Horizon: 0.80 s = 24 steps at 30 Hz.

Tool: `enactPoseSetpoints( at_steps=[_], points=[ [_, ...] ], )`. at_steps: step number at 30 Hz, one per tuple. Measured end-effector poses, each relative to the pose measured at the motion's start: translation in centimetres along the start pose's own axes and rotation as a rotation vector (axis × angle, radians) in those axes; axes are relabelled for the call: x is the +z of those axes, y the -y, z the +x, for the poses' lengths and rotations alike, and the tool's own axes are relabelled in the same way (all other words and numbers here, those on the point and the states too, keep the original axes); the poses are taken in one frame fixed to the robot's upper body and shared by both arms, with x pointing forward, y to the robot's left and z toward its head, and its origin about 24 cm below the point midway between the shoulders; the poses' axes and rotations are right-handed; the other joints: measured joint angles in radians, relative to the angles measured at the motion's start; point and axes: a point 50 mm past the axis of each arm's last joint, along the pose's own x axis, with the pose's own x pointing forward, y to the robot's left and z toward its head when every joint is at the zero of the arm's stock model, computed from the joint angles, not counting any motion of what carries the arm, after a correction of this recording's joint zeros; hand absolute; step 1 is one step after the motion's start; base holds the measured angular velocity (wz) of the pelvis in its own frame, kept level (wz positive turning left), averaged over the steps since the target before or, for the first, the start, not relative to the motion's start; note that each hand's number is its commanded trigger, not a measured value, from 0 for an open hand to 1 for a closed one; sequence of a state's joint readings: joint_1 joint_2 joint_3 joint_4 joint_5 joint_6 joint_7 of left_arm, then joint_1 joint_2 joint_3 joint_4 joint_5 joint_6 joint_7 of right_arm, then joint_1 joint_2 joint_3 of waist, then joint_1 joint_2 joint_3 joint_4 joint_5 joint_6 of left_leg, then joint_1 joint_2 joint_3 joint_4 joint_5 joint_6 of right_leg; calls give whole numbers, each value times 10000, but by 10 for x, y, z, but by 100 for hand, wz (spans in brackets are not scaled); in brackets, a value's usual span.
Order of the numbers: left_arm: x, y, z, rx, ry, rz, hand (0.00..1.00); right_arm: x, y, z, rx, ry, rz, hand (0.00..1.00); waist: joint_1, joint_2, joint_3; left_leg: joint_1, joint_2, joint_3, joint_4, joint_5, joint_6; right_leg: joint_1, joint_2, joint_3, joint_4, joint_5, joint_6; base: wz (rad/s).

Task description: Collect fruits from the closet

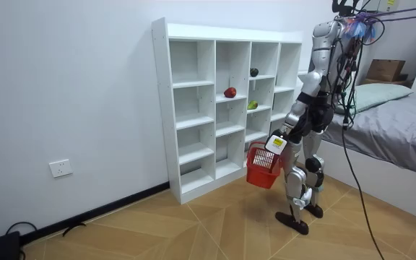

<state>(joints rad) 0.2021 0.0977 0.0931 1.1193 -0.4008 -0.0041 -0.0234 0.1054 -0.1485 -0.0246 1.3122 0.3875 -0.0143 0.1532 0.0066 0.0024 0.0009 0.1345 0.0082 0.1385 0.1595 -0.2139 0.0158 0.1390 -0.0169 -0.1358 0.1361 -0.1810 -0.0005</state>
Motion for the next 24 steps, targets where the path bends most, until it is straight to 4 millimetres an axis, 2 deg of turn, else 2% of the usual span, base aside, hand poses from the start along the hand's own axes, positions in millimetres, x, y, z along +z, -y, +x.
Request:
enactPoseSetpoints(
  at_steps=[16, 24],
  points=[
    [2, 1, 0, -94, 29, -30, 100, -1, 1, 0, -336, 35, 46, 0, 32, -30, -5, -3, 8, 101, -47, -2, 0, -117, 4, 97, 2, 2, -2, -1],
    [-4, -1, -1, -189, -58, -292, 100, -3, 9, -1, -1277, 149, 942, 0, -16, -55, -2, 2, 13, 149, -90, -3, 0, -115, 23, 231, 80, -2, 2, -3]
  ],
)
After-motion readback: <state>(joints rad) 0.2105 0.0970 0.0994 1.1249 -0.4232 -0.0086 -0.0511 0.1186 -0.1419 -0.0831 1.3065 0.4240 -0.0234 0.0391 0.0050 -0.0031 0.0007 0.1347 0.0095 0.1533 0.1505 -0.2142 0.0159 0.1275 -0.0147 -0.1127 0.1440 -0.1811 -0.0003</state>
